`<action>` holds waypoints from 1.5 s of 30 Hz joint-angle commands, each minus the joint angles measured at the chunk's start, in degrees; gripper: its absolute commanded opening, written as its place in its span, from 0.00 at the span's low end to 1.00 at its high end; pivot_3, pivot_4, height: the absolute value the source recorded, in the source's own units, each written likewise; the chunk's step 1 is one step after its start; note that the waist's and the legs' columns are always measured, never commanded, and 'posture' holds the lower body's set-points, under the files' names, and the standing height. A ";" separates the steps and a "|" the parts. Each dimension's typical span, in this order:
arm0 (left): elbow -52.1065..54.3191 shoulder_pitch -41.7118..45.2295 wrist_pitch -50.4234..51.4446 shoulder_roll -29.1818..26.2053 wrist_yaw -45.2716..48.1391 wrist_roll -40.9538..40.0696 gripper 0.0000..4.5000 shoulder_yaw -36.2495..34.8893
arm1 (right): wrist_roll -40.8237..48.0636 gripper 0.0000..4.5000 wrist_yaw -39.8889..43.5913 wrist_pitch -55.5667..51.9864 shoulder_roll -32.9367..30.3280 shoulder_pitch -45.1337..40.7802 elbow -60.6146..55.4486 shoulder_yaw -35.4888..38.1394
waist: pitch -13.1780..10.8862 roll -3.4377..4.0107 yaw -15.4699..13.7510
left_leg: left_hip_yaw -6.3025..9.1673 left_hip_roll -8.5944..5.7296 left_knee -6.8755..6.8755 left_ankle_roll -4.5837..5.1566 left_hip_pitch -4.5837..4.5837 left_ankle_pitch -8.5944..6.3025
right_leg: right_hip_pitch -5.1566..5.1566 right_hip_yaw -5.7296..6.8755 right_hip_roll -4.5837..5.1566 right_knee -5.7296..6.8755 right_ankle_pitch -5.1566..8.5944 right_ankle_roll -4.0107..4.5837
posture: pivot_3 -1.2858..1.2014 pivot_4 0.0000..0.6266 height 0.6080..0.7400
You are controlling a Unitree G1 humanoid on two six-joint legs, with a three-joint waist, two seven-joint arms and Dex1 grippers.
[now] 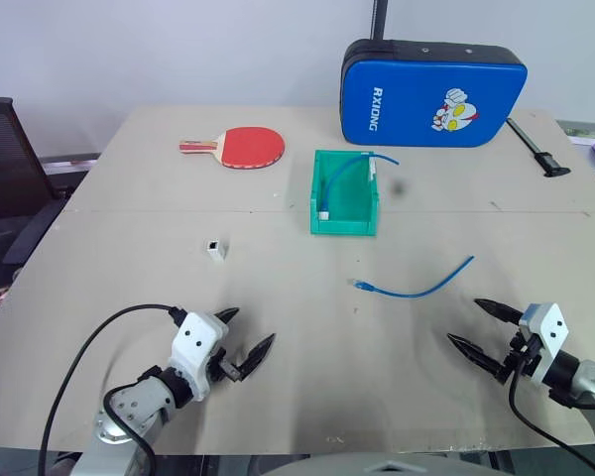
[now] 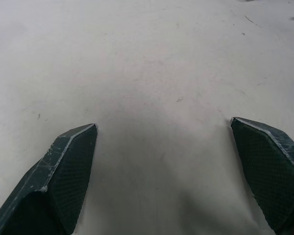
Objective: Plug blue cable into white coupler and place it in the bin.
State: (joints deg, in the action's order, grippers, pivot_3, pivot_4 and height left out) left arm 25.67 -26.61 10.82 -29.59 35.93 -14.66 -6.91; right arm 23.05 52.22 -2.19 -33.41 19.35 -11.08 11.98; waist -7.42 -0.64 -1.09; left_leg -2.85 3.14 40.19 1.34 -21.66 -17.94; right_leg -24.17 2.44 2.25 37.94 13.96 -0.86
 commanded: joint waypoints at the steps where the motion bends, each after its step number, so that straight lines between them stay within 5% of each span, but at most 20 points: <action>1: -0.65 -0.02 0.26 -0.73 0.49 0.10 0.99 -0.41 | 0.73 1.00 0.19 0.84 -0.09 0.15 -0.99 0.97 | 0.00 0.00 0.00 | 0.00 0.00 0.00 0.00 0.00 0.00 | 0.00 0.00 0.00 0.00 0.00 0.00 | 0.52 0.24 0.56; 27: -0.20 3.55 -1.61 -2.85 5.35 -2.55 0.99 -1.07 | 3.77 1.00 3.54 0.55 -0.06 -0.85 -0.56 1.02 | -0.02 -0.02 0.01 | 0.01 0.01 0.00 0.01 -0.02 -0.01 | -0.02 0.01 -0.01 -0.01 0.00 0.02 | 0.52 0.24 0.56; 35: -11.95 28.74 -1.30 -7.28 19.37 -1.77 0.99 10.26 | 8.71 1.00 8.82 -1.33 -0.43 -3.08 -1.96 -0.47 | -0.04 -0.05 -0.95 | -0.02 -0.11 0.08 0.02 0.00 0.00 | 0.02 0.03 -0.23 0.03 -0.08 0.12 | 0.52 0.24 0.56; 39: -24.78 47.85 -0.88 -4.19 24.70 2.80 0.99 18.84 | 9.40 1.00 9.10 -2.65 -1.10 -3.56 -4.40 -0.81 | -0.08 -0.11 -1.18 | 0.01 -0.19 0.08 0.02 -0.06 0.00 | 0.00 0.03 -0.29 0.00 -0.20 0.17 | 0.52 0.24 0.56; 45: -39.83 62.85 -8.13 -0.11 36.06 8.18 0.99 28.53 | 8.41 1.00 6.75 -2.75 0.06 -3.32 -5.85 -1.72 | -0.09 -0.14 -0.87 | 0.05 -0.39 0.07 0.23 -0.15 -0.13 | -0.01 -0.12 -0.29 -0.02 -0.19 -0.12 | 0.52 0.24 0.56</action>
State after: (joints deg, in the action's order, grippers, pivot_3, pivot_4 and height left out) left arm -12.95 34.88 4.68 -30.08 69.96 -6.82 21.13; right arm 31.28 59.38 -5.15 -33.40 15.99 -15.02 9.79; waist -7.51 -0.77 -1.97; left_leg -2.81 2.73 40.27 1.63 -21.87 -18.11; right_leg -24.19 2.31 1.97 37.91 13.79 -1.03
